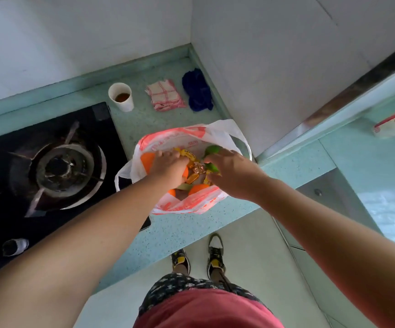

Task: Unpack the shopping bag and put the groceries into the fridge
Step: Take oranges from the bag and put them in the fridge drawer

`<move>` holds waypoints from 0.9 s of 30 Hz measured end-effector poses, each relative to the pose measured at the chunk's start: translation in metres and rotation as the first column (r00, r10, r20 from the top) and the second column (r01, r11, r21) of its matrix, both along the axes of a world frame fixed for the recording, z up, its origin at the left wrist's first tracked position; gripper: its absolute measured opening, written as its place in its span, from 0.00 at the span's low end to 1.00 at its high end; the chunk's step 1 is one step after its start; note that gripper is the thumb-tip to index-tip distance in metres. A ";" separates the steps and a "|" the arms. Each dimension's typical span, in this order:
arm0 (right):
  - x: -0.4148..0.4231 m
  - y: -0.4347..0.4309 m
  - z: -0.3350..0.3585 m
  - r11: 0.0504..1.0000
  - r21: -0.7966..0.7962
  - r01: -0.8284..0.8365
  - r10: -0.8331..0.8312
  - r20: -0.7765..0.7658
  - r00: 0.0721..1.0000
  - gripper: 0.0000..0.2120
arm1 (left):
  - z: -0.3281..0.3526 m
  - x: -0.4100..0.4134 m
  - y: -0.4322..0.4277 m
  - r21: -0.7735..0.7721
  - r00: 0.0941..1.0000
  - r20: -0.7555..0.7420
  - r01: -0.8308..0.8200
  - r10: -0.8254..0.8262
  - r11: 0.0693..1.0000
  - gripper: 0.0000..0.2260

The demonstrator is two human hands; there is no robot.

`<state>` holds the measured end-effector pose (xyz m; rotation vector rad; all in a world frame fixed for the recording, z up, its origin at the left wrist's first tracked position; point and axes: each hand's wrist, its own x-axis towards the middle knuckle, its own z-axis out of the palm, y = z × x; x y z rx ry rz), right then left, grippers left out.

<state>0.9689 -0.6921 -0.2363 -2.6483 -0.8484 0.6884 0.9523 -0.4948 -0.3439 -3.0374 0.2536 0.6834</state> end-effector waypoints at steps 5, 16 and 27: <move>-0.004 -0.006 0.004 1.000 -0.014 0.015 -0.015 0.012 1.000 0.16 | -0.014 0.004 -0.005 0.057 1.000 0.020 0.011 -0.012 0.998 0.26; 0.000 0.006 0.000 0.999 -0.038 -0.011 0.010 -0.038 0.999 0.17 | 0.048 -0.003 0.018 -0.380 0.949 0.058 -0.267 0.311 0.886 0.27; 0.016 0.072 -0.016 0.976 -0.131 -0.175 0.165 -0.078 0.983 0.23 | 0.095 -0.074 0.077 -0.544 0.733 0.147 -0.501 0.664 0.673 0.14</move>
